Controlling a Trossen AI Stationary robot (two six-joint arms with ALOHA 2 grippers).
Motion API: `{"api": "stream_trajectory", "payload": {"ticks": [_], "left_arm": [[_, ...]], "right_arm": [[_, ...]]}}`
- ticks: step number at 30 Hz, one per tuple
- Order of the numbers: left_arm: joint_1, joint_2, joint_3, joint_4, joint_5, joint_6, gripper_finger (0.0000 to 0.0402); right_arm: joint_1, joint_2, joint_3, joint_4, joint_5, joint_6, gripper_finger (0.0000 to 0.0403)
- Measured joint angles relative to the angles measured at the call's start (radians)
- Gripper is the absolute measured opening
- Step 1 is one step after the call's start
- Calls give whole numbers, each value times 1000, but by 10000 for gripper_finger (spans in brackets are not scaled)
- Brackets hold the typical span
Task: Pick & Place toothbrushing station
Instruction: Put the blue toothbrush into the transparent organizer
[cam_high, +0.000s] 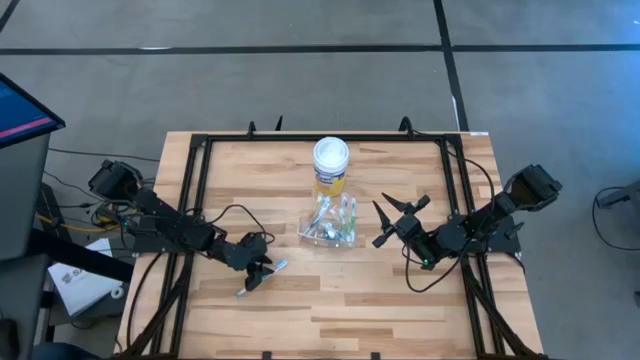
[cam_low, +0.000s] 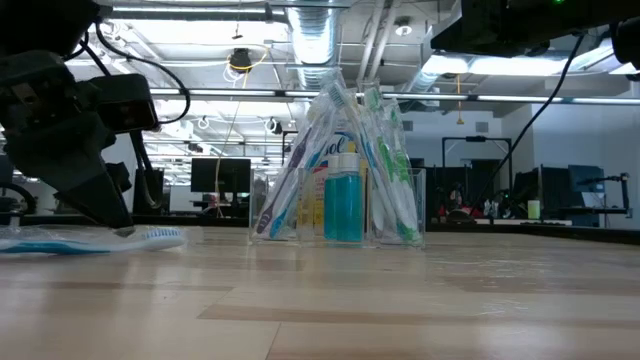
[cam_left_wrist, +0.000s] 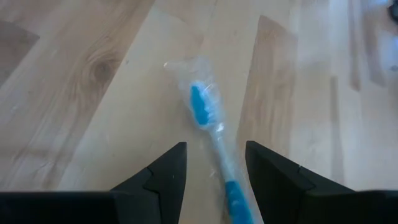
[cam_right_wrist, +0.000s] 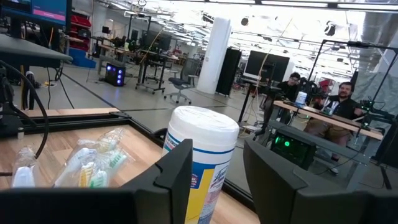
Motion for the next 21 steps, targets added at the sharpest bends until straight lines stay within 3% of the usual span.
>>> {"api": "stream_trajectory", "payload": {"ticks": [15, 21], "left_arm": [[-10, 2, 0, -8, 6, -29, 159], [-12, 65, 2, 12, -1, -56, 159]], "right_arm": [[0, 0, 0, 0, 0, 0, 132], [0, 0, 0, 0, 0, 0, 133]]}}
